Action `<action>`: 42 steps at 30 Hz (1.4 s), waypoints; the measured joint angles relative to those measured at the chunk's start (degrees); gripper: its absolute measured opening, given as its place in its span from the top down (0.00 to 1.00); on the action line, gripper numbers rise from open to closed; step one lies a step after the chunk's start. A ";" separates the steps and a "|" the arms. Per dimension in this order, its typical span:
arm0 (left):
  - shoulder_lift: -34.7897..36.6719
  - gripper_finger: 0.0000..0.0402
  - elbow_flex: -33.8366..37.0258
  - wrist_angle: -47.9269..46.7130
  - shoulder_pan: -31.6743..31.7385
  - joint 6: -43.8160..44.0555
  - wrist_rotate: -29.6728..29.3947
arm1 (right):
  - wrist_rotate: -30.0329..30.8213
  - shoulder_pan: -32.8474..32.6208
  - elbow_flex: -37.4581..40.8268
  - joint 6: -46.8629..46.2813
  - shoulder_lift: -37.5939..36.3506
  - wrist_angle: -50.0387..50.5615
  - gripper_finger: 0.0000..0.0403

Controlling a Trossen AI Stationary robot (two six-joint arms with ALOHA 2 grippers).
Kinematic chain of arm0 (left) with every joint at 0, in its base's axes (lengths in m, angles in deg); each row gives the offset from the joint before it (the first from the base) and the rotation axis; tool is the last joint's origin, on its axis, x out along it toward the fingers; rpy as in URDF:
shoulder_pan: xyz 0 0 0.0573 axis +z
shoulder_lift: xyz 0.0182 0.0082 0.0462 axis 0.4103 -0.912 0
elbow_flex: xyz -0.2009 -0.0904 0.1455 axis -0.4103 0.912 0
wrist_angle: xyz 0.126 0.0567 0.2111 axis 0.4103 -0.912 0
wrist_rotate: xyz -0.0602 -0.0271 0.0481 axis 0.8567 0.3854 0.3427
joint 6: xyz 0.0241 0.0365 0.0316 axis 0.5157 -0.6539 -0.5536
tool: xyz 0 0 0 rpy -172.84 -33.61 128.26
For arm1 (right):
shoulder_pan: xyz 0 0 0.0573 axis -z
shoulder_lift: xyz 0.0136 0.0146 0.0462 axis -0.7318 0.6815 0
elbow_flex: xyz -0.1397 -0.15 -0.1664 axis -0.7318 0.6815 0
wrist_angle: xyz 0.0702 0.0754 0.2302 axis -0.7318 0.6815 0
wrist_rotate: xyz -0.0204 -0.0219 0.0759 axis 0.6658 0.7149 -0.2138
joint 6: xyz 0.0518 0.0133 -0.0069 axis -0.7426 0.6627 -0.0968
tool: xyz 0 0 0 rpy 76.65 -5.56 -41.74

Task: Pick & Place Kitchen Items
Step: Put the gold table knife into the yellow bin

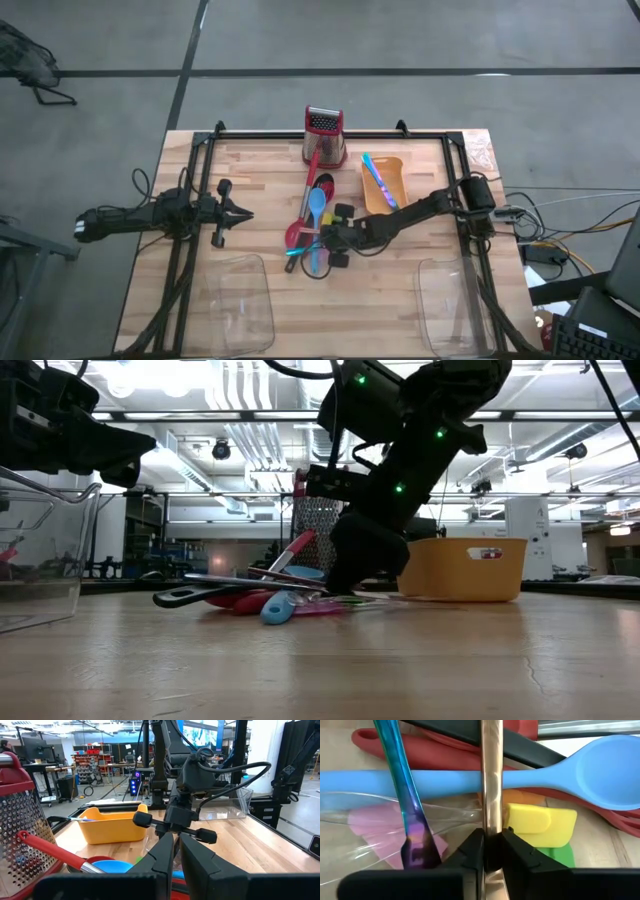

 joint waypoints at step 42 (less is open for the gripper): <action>-0.19 0.90 0.00 0.20 0.00 0.00 0.02 | 19.41 0.02 0.48 -15.44 -14.19 15.85 0.88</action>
